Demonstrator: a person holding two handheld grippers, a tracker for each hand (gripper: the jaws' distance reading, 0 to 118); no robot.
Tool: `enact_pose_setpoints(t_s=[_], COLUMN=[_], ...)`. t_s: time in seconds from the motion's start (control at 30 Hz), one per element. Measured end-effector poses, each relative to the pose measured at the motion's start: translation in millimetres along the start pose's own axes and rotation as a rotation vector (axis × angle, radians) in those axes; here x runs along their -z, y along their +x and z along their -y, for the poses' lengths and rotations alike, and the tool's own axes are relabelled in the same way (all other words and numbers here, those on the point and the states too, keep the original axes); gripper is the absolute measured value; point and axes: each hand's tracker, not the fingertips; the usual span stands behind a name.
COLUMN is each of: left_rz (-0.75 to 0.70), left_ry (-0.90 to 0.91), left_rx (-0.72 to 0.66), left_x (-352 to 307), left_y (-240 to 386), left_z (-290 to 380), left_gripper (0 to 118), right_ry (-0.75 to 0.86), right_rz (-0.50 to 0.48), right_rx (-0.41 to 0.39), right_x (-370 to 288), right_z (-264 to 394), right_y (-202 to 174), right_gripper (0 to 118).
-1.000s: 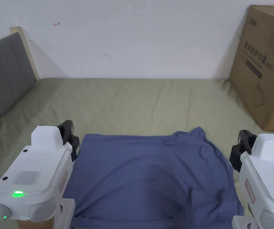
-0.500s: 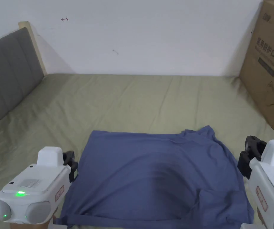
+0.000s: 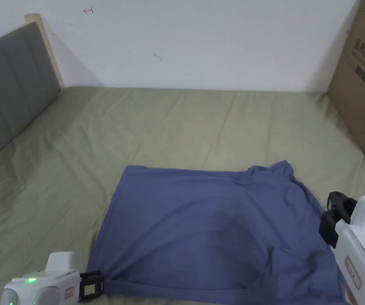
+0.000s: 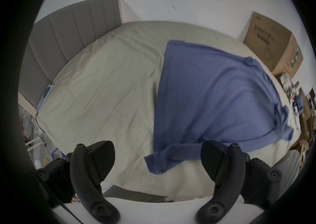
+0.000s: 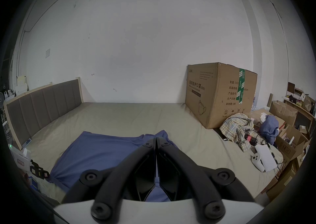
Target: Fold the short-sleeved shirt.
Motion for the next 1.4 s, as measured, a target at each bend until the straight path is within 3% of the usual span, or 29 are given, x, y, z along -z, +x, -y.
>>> enact_pose_setpoints(t_s=[0.1, 0.17, 0.23, 0.3, 0.4, 0.43, 0.47, 0.53, 0.57, 0.6, 0.73, 0.8, 0.83, 0.9, 0.97, 1.0, 1.4], left_rz=[-0.014, 0.002, 0.097, 0.113, 0.101, 0.099, 0.099, 0.104, 0.109, 0.219, 0.224, 0.226, 0.226, 0.224, 0.223, 0.223, 0.222], left_ry=[-0.022, -0.040, -0.062, -0.057, -0.023, -0.017, 0.001, 0.027, 0.039, 0.067, 0.085, 0.090, 0.090, 0.091, 0.088, 0.087, 0.140], left_rx=[0.014, 0.025, 0.011, -0.022, -0.001, 0.002, 0.004, 0.000, -0.003, -0.080, -0.090, -0.098, -0.098, -0.096, -0.095, -0.096, -0.128], left_x=[16, 24, 27, 22, 14, 11, 7, -1, -5, -9, -17, -18, -18, -17, -17, -17, -28], left_y=[0, -1, -5, -6, -5, -5, -6, -6, -7, -5, -2, -1, 0, 0, 0, 0, -5], left_z=[5, 9, 14, 12, 10, 9, 9, 7, 6, 4, 0, -2, -3, -3, -4, -4, -45], left_gripper=[68, 64, 31, 9, 3, 2, 2, 2, 2, 2, 2, 2, 2, 2, 2, 2, 2], right_ry=[-0.017, -0.030, -0.044, -0.063, -0.125, -0.167, -0.209, -0.324, -0.365, -0.392, -0.571, -0.635, -0.653, -0.681, -0.689, -0.685, -0.478], right_rz=[0.001, 0.003, 0.009, 0.021, 0.043, 0.050, 0.061, 0.049, 0.065, 0.078, 0.079, 0.058, 0.056, 0.056, 0.037, 0.015, -0.017], right_rx=[0.001, 0.004, 0.007, 0.016, 0.051, 0.056, 0.058, 0.041, 0.036, 0.024, 0.025, 0.062, 0.066, 0.059, 0.064, 0.073, 0.112], right_x=[0, -1, -1, -2, 3, 7, 11, 24, 28, 32, 49, 51, 54, 59, 53, 51, 60], right_z=[4, 8, 11, 16, 31, 38, 48, 74, 88, 104, 157, 173, 180, 190, 187, 187, 117], right_y=[3, 6, 11, 18, 32, 37, 43, 52, 56, 58, 65, 63, 63, 62, 56, 55, 74], right_gripper=[0, 0, 0, 0, 1, 10, 31, 89, 98, 98, 98, 93, 85, 61, 13, 3, 3])
